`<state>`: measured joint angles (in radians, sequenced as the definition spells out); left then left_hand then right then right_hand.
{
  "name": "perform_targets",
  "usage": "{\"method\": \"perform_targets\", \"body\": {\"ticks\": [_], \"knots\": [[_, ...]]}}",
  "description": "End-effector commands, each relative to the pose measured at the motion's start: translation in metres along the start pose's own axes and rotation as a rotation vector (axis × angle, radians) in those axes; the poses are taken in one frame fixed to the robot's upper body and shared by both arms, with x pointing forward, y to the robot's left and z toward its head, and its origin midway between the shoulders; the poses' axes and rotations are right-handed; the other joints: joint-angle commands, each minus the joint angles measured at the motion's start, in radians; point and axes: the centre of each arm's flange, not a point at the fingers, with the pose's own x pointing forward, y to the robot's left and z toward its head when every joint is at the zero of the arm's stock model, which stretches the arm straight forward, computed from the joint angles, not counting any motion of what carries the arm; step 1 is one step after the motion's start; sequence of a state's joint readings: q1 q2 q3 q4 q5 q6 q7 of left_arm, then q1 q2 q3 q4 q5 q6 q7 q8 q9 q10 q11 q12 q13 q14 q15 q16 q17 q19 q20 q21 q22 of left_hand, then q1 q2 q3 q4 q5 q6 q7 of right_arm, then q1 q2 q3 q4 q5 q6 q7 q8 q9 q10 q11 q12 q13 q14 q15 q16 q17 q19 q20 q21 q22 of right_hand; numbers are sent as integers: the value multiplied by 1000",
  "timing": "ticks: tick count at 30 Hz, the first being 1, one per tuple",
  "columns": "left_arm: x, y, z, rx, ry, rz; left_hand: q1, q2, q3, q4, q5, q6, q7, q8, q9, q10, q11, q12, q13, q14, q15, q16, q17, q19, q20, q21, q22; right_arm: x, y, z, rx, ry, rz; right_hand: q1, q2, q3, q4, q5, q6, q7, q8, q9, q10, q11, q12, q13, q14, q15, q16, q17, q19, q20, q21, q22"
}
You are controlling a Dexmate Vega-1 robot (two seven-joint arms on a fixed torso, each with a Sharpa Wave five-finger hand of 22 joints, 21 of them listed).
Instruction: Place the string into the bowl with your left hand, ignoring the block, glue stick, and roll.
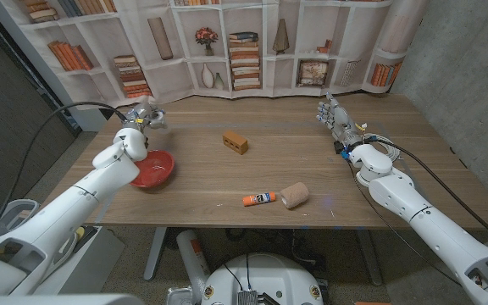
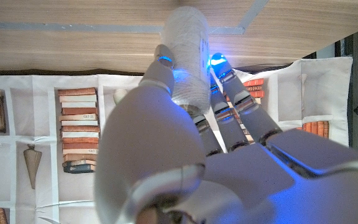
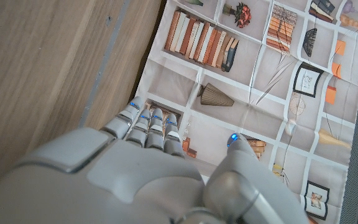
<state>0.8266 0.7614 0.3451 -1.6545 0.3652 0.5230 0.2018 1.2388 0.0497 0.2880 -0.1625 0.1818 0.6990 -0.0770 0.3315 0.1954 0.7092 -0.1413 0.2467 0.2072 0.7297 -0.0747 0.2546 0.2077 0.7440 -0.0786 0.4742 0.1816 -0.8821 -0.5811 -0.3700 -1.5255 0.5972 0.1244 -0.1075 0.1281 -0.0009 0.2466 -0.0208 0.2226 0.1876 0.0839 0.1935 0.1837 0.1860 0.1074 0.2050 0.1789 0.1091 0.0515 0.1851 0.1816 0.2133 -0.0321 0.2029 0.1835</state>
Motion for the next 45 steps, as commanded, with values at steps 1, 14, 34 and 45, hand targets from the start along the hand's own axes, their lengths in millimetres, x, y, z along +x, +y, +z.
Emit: {"method": "perform_targets", "body": {"ticks": [1,14,34,45], "knots": [[-11,12,-3,6,-16,1,20,57,29,37,3,24,17,-6,1,24,-11,-2,2,8,-131,-1,3,-9,-28,5,2,-1,1,1,-5,0,-6,0,5,-3,0,10,12,3,2,4,9,-5,6,6,12,1,3,3,6,6,1,2],[-22,17,-8,32,-7,10,15,57,28,39,2,16,18,-18,1,18,-6,-14,3,-4,-126,-11,5,-18,-25,4,2,-2,1,2,-12,3,-10,0,6,-4,0,10,12,3,1,4,10,-3,6,6,12,0,3,3,6,5,1,2],[-39,22,-6,21,-16,6,11,57,28,41,2,22,21,-25,1,21,-3,-21,4,-3,-126,-17,8,-22,-25,5,3,-3,-4,5,-18,-4,-12,0,7,-5,-1,10,12,3,1,4,10,-3,6,6,12,1,3,3,6,5,0,2],[-56,28,-8,1,-21,17,10,56,29,41,2,29,20,-28,1,25,-1,-24,4,1,-124,-17,9,-23,-23,7,3,-2,-4,4,-11,-16,-8,0,7,-6,-2,9,13,5,2,4,11,-3,6,6,13,0,3,3,7,5,1,2]]}}
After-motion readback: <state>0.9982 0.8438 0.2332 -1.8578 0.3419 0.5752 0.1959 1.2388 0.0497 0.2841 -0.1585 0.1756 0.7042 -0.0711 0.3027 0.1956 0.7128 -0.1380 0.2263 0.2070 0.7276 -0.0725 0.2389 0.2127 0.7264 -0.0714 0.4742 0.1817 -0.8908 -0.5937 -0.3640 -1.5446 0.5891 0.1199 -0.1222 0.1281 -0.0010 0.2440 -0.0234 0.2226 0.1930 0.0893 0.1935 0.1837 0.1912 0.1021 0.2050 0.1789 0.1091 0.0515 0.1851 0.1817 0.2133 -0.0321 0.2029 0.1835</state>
